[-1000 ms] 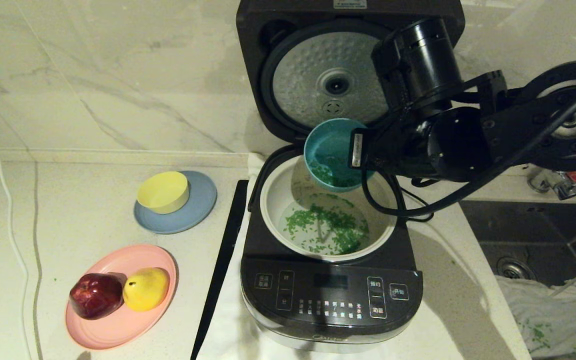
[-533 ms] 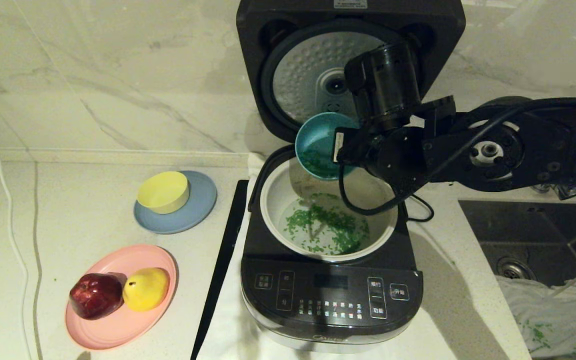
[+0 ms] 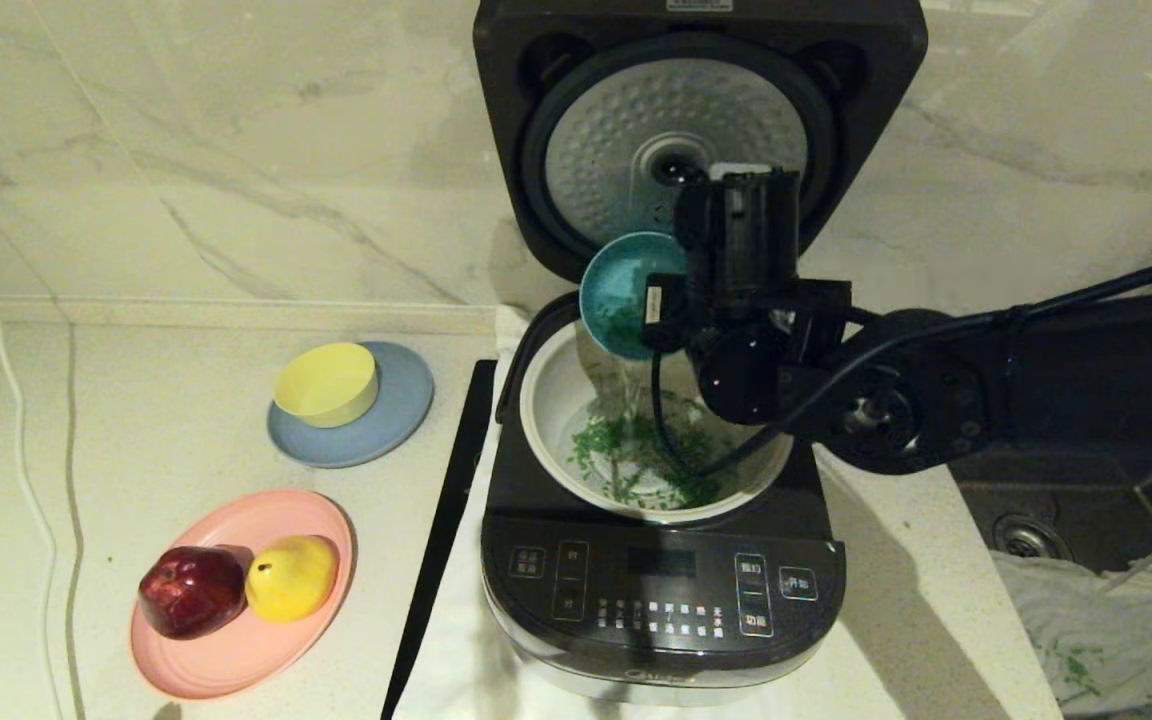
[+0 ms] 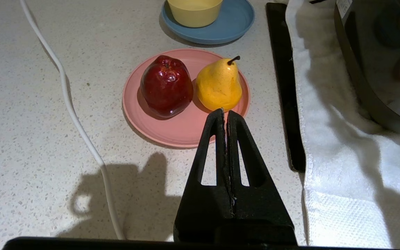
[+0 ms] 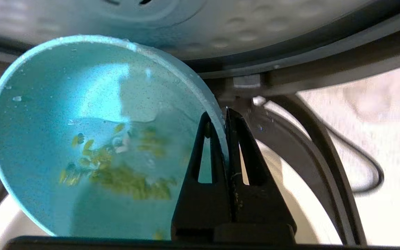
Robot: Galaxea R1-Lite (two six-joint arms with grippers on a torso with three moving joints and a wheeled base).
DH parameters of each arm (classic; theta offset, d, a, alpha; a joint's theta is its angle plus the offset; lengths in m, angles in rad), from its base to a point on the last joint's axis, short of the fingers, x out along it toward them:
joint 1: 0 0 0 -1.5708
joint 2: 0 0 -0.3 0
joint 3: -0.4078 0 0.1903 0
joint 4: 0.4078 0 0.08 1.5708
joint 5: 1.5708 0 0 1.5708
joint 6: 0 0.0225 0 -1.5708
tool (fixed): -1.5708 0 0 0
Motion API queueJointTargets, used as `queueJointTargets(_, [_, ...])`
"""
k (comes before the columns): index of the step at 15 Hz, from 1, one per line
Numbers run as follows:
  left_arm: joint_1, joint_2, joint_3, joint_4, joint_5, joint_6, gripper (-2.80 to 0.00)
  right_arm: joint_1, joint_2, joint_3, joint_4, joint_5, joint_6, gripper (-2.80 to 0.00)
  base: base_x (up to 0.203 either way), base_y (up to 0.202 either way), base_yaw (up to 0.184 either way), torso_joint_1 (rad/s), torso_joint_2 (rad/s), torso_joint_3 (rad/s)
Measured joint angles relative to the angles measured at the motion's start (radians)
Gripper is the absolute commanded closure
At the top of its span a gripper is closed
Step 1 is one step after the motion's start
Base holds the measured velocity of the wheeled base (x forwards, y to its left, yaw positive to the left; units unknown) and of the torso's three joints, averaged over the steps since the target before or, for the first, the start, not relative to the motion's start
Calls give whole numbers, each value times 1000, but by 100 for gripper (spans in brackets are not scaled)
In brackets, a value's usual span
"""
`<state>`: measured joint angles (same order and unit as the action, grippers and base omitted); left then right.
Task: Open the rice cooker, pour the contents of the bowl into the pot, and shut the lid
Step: Pour the water from the bowl into the rice cooker
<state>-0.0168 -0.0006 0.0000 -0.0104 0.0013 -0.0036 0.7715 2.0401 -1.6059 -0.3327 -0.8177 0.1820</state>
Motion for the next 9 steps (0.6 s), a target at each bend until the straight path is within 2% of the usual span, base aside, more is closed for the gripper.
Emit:
queueJointTargets(4, [0,0,0,0,0,0,0,0,29,156,-446,-1,-263,0,0,0,0,0,0,0])
queueJointTargets(9, [0,0,0,0,0,0,0,15,128,215,-1062,27,-658,0,0,0,0,0,0,0])
